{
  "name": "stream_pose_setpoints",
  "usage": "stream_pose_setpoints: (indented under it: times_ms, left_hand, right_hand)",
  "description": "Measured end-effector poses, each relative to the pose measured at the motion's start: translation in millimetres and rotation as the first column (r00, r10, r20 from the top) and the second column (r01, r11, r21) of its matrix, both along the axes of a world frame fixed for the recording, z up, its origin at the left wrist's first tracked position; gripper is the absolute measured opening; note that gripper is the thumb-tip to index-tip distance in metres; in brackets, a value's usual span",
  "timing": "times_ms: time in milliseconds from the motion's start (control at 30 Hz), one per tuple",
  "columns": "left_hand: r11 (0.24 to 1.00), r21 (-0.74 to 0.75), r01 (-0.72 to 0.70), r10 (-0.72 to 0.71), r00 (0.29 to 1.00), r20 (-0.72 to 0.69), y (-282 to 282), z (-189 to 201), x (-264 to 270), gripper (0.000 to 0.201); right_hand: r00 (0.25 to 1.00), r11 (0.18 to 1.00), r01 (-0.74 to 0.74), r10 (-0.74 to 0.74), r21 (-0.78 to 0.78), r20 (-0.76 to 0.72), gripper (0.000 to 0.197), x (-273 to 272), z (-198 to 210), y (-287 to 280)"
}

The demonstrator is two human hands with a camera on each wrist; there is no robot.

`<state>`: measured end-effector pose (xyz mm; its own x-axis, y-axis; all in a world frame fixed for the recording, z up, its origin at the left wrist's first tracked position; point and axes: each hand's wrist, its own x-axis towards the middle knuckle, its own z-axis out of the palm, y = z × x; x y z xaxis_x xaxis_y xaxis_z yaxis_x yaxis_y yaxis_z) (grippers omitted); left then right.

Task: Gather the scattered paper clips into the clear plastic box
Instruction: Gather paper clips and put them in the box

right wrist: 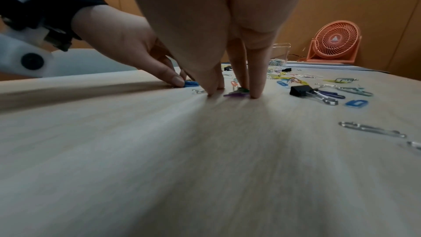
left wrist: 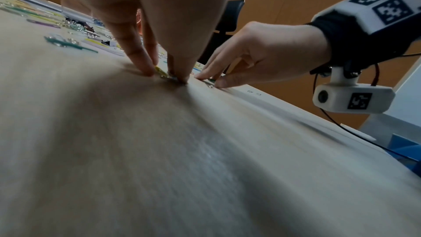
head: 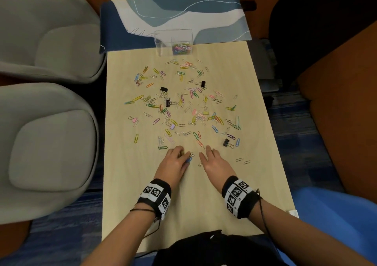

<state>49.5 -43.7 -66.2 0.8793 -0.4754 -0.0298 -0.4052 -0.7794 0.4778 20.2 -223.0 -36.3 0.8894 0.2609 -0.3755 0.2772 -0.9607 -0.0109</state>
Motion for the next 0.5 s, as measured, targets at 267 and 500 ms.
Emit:
stream_pose_setpoints:
  times_ms: [267,500]
  left_hand:
    - [0.997,-0.037,-0.072,0.068,0.991,-0.118,-12,2,13,0.006]
    - [0.985,-0.099,-0.139,0.111,0.963,-0.246,-8,10,32,0.012]
  right_hand:
    - [0.997,0.996,-0.072,0.072,0.050,-0.015,0.029,18,5,-3]
    - [0.960,0.899,0.267,-0.281,0.347,-0.010,0.053,11,11,5]
